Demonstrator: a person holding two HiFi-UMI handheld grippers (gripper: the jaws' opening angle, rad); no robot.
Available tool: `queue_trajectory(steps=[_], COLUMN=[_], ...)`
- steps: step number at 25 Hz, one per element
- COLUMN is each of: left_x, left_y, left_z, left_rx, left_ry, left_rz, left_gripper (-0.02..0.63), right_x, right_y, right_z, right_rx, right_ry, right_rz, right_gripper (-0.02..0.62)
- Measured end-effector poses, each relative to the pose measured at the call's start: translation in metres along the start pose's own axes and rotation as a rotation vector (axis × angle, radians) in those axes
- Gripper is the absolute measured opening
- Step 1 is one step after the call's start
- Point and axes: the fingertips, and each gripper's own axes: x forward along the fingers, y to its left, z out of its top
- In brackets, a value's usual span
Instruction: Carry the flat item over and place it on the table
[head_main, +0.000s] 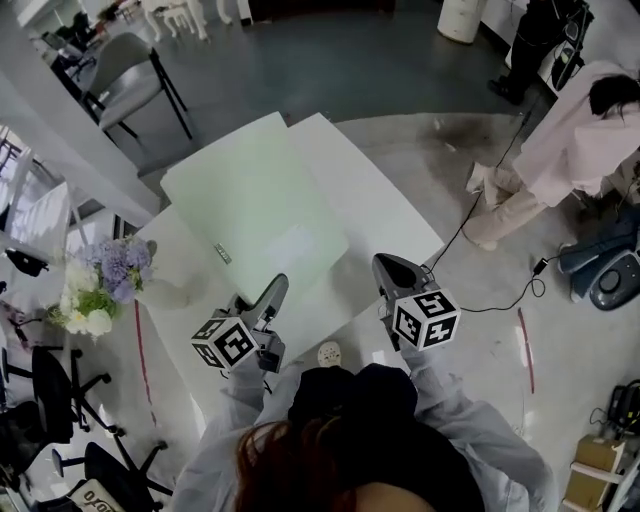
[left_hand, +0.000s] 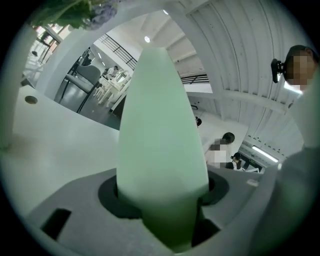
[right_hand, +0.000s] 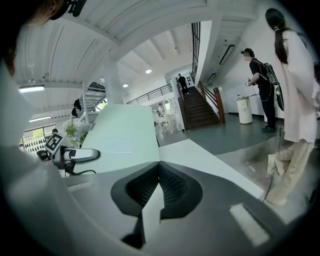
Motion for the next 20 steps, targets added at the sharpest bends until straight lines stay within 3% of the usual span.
queue_trajectory(steps=[5, 12, 17, 20], left_x=[0.015, 0.057, 0.087, 0.100], left_y=[0.010, 0.012, 0.031, 0.056], left_z=[-0.009, -0.002, 0.009, 0.021], left_rx=[-0.130, -0.297, -0.321, -0.393], left_ry=[0.049, 0.050, 0.085, 0.105], left_rz=[-0.043, -0.164, -0.119, -0.054], left_gripper=[0.273, 0.273, 0.273, 0.273], right_x=[-0.003, 0.015, 0.049, 0.077], right_y=[-0.014, -0.038, -0.062, -0.068], right_z=[-0.018, -0.015, 0.000, 0.007], right_rx=[0.054, 0.108, 0.138, 0.162], right_ry=[0.053, 0.095, 0.104, 0.115], right_rz=[-0.049, -0.035, 0.000, 0.037], right_gripper=[0.012, 0.012, 0.012, 0.012])
